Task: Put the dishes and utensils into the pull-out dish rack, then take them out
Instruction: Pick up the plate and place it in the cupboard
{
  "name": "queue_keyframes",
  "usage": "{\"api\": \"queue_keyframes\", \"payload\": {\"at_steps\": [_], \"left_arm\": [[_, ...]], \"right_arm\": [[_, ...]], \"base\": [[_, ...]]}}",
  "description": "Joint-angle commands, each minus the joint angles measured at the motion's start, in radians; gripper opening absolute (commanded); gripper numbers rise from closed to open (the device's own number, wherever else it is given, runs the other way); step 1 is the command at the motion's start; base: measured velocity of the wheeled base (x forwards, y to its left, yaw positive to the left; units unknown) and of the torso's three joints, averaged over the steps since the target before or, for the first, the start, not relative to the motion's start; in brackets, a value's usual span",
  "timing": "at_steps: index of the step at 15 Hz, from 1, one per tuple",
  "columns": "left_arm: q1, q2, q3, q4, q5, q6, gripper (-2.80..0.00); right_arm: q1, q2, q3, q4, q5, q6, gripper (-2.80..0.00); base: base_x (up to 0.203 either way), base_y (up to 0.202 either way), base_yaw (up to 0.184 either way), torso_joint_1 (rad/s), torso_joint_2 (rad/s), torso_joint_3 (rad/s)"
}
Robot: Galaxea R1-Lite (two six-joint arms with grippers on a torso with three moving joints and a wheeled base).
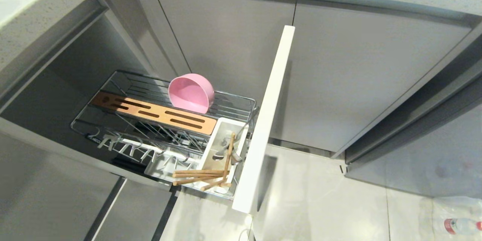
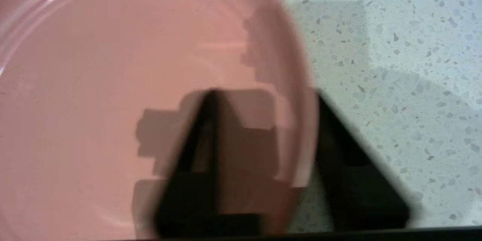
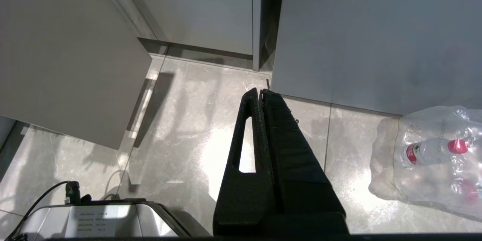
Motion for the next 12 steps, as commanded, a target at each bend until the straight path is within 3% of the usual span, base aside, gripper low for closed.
{"api": "queue_keyframes", "payload": {"at_steps": [1, 10, 12], "left_arm": [[0.000, -0.005, 0.001, 0.004, 0.002, -0.001, -2.80], [-0.026, -0.081, -0.011, -0.005, 0.000, 0.008, -2.80], [-0.048, -0.127, -0.043, -0.008, -0.011, 0.047, -2.80]], "right_arm": [[0.000, 0.000, 0.002, 0.000, 0.000, 0.000, -2.80], [0.000, 0.000, 0.002, 0.000, 0.000, 0.000, -2.80], [0.000, 0.000, 0.002, 0.000, 0.000, 0.000, -2.80]], "base": [[0.000, 0.000, 0.000, 0.000, 0.00, 0.000], [0.000, 0.000, 0.000, 0.000, 0.00, 0.000], [0.000, 0.000, 0.000, 0.000, 0.00, 0.000]]}}
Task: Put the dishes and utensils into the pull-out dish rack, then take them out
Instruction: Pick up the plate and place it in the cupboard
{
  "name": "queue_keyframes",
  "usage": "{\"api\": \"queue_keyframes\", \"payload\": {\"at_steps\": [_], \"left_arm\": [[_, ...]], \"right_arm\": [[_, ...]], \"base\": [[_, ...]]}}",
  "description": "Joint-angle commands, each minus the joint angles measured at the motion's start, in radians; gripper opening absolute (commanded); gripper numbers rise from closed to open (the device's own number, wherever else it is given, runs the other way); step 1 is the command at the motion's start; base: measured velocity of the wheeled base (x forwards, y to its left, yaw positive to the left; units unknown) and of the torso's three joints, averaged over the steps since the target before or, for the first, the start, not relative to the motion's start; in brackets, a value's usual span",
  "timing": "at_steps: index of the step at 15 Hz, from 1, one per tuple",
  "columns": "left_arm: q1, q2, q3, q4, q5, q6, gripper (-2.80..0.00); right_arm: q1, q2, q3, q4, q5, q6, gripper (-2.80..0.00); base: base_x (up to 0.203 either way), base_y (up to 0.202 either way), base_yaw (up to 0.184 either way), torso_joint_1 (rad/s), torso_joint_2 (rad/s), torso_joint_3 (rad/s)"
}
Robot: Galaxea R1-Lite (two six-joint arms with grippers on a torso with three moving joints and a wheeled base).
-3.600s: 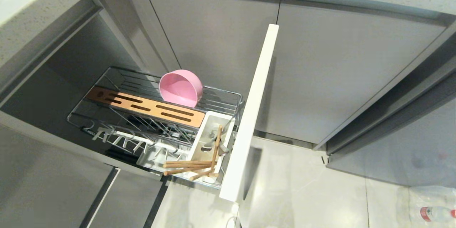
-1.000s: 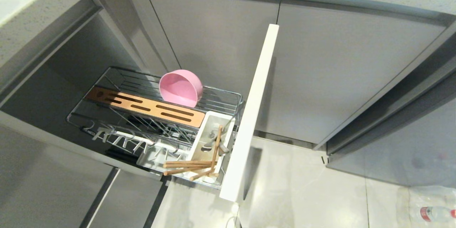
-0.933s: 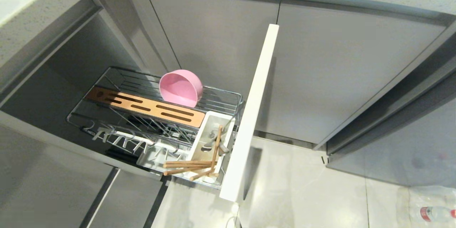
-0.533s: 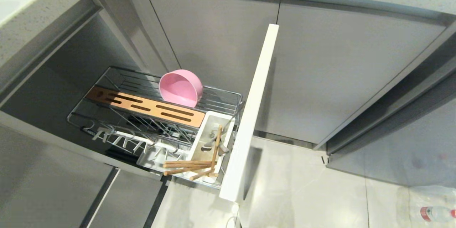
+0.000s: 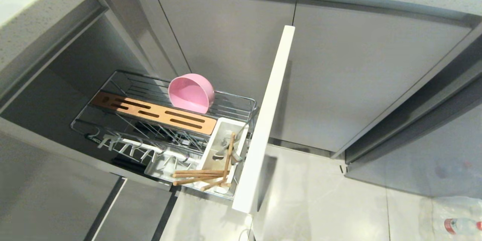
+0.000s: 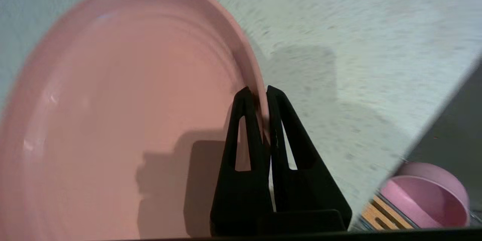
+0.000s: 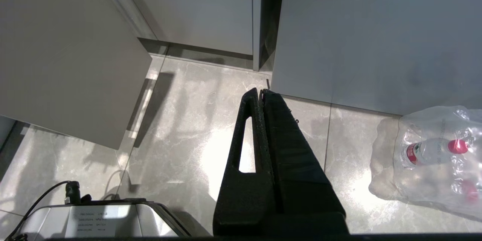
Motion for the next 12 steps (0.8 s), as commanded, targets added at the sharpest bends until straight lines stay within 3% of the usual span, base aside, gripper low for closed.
{"api": "queue_keyframes", "payload": {"at_steps": [1, 4, 6, 9, 12], "left_arm": [[-0.016, -0.057, -0.017, 0.001, -0.008, 0.050, -2.80], [-0.050, -0.119, -0.019, -0.058, -0.020, 0.172, -2.80], [-0.068, -0.150, -0.019, -0.087, -0.024, 0.286, -2.80], [-0.143, -0.194, -0.016, -0.180, -0.036, 0.217, -2.80], [-0.206, -0.213, -0.009, -0.238, -0.048, 0.021, -2.80]], "right_arm": [[0.000, 0.000, 0.002, 0.000, 0.000, 0.001, -2.80], [0.000, 0.000, 0.002, 0.000, 0.000, 0.001, -2.80], [0.000, 0.000, 0.002, 0.000, 0.000, 0.001, -2.80], [0.000, 0.000, 0.002, 0.000, 0.000, 0.001, -2.80], [0.000, 0.000, 0.002, 0.002, 0.000, 0.001, -2.80]], "base": [[0.000, 0.000, 0.000, 0.000, 0.00, 0.000], [0.000, 0.000, 0.000, 0.000, 0.00, 0.000], [0.000, 0.000, 0.000, 0.000, 0.00, 0.000], [0.000, 0.000, 0.000, 0.000, 0.00, 0.000], [0.000, 0.000, 0.000, 0.000, 0.00, 0.000]]}}
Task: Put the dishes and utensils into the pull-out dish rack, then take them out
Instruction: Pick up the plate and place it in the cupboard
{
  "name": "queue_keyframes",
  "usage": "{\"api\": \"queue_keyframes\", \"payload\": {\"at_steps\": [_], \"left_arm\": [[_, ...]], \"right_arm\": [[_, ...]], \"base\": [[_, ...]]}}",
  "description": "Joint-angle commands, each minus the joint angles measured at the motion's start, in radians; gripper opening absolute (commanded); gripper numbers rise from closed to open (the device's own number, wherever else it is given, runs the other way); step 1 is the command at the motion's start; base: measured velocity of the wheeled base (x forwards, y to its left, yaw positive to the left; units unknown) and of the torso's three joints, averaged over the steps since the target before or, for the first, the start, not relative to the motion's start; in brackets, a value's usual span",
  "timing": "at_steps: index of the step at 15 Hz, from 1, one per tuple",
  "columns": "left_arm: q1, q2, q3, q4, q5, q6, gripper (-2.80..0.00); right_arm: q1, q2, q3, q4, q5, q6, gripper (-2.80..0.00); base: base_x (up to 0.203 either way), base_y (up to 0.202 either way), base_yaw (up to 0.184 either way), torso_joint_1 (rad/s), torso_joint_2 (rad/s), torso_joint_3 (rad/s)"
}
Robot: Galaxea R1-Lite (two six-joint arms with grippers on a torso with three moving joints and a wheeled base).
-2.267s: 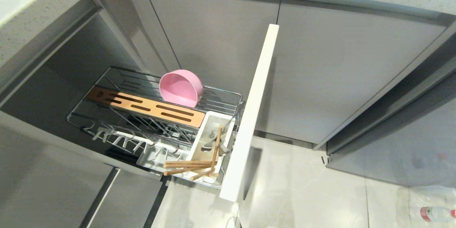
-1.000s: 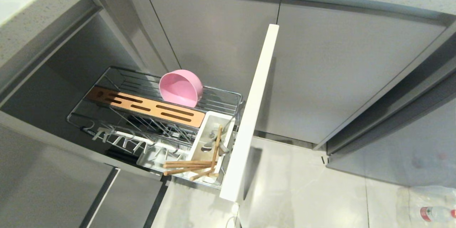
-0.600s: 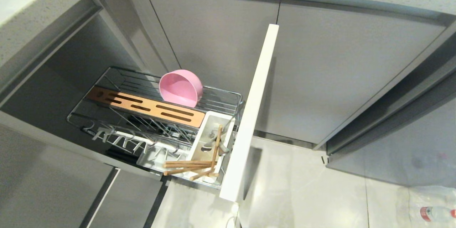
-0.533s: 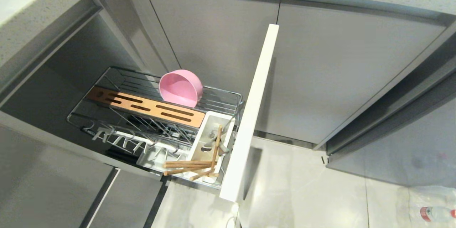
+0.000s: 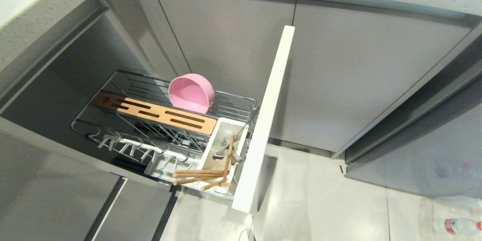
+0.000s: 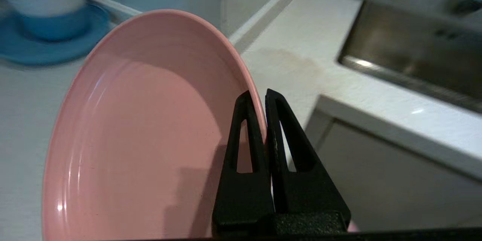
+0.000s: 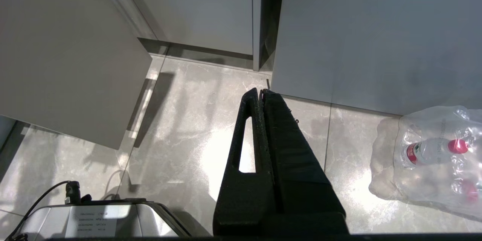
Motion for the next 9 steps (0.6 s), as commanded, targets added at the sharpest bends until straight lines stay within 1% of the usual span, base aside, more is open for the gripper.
{"api": "queue_keyframes", "payload": {"at_steps": [1, 3, 4, 5, 6, 8, 9], "left_arm": [[-0.037, -0.022, 0.020, 0.000, 0.000, -0.072, -2.80], [-0.117, -0.037, 0.044, -0.005, -0.007, -0.123, -2.80], [-0.161, -0.046, 0.053, -0.013, -0.010, -0.163, -2.80], [-0.195, -0.056, 0.066, -0.058, -0.011, -0.210, -2.80], [-0.229, -0.066, 0.086, -0.140, -0.011, -0.248, -2.80], [-0.288, -0.079, 0.148, -0.288, -0.010, -0.275, -2.80], [-0.310, -0.080, 0.168, -0.334, -0.011, -0.286, -2.80]], "right_arm": [[0.000, 0.000, 0.002, 0.000, 0.000, 0.001, -2.80], [0.000, 0.000, 0.002, 0.000, 0.000, 0.001, -2.80], [0.000, 0.000, 0.002, 0.001, 0.000, 0.001, -2.80], [0.000, 0.000, 0.002, 0.000, 0.000, 0.001, -2.80], [0.000, 0.000, 0.002, 0.000, 0.000, 0.001, -2.80], [0.000, 0.000, 0.002, 0.000, 0.000, 0.001, -2.80], [0.000, 0.000, 0.002, 0.000, 0.000, 0.001, -2.80]], "base": [[0.000, 0.000, 0.000, 0.000, 0.00, 0.000], [0.000, 0.000, 0.000, 0.000, 0.00, 0.000], [0.000, 0.000, 0.000, 0.000, 0.00, 0.000], [0.000, 0.000, 0.000, 0.000, 0.00, 0.000], [0.000, 0.000, 0.000, 0.000, 0.00, 0.000], [0.000, 0.000, 0.000, 0.000, 0.00, 0.000], [0.000, 0.000, 0.000, 0.000, 0.00, 0.000]]}}
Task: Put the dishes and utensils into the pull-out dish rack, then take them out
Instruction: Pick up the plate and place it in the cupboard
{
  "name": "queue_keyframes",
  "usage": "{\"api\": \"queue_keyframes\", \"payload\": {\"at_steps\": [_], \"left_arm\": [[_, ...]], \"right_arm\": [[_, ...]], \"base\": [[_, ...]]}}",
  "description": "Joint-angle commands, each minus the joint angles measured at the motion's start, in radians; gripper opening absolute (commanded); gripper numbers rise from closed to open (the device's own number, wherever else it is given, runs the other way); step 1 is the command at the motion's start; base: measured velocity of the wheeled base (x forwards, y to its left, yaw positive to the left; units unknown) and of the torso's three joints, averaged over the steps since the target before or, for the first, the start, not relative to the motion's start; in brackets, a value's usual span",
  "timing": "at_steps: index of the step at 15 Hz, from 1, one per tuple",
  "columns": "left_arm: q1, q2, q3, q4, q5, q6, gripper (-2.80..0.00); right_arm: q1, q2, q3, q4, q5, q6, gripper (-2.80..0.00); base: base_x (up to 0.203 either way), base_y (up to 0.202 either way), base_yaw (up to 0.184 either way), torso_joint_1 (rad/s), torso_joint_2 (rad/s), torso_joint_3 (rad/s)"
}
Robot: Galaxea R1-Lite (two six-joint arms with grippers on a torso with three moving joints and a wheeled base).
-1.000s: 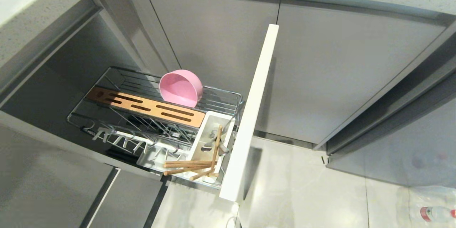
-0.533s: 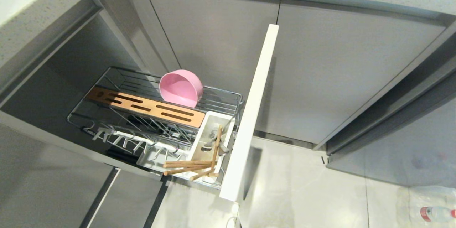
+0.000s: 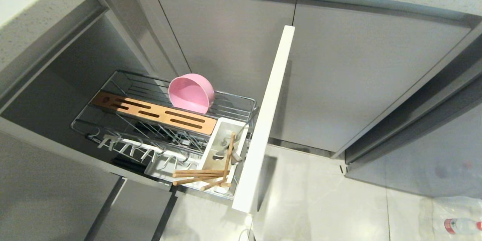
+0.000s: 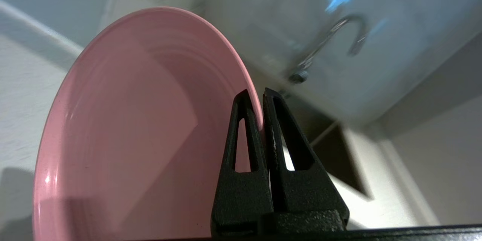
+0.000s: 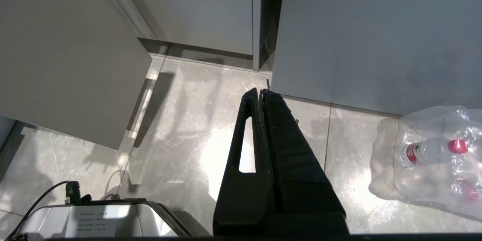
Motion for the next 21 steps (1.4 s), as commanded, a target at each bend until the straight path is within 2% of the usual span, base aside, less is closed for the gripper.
{"api": "queue_keyframes", "payload": {"at_steps": [1, 3, 5, 10, 12, 13, 15, 19, 21], "left_arm": [[-0.042, -0.007, 0.035, -0.064, 0.002, -0.030, -2.80], [-0.094, -0.007, 0.074, -0.102, 0.001, -0.105, -2.80], [-0.164, -0.007, 0.169, -0.132, -0.016, -0.185, -2.80], [-0.365, -0.048, 0.320, -0.253, -0.045, -0.273, -2.80], [-0.383, -0.045, 0.355, -0.255, -0.055, -0.327, -2.80], [-0.386, -0.031, 0.373, -0.254, -0.050, -0.332, -2.80], [-0.410, 0.001, 0.398, -0.250, 0.006, -0.336, -2.80], [-0.511, 0.107, 0.403, -0.257, 0.259, -0.336, -2.80], [-0.566, 0.150, 0.397, -0.261, 0.366, -0.334, -2.80]], "right_arm": [[0.000, 0.000, 0.002, 0.000, 0.000, 0.001, -2.80], [0.000, 0.000, 0.002, 0.000, 0.000, 0.001, -2.80], [0.000, 0.000, 0.002, 0.001, 0.000, 0.001, -2.80], [0.000, 0.000, 0.002, 0.001, 0.000, 0.001, -2.80], [0.000, 0.000, 0.002, 0.000, 0.000, 0.001, -2.80], [0.000, 0.000, 0.002, 0.000, 0.000, 0.001, -2.80], [0.000, 0.000, 0.002, 0.001, 0.000, 0.001, -2.80], [0.000, 0.000, 0.002, 0.000, 0.000, 0.001, -2.80], [0.000, 0.000, 0.002, 0.001, 0.000, 0.001, -2.80]], "base": [[0.000, 0.000, 0.000, 0.000, 0.00, 0.000], [0.000, 0.000, 0.000, 0.000, 0.00, 0.000], [0.000, 0.000, 0.000, 0.000, 0.00, 0.000], [0.000, 0.000, 0.000, 0.000, 0.00, 0.000], [0.000, 0.000, 0.000, 0.000, 0.00, 0.000], [0.000, 0.000, 0.000, 0.000, 0.00, 0.000], [0.000, 0.000, 0.000, 0.000, 0.00, 0.000], [0.000, 0.000, 0.000, 0.000, 0.00, 0.000], [0.000, 0.000, 0.000, 0.000, 0.00, 0.000]]}}
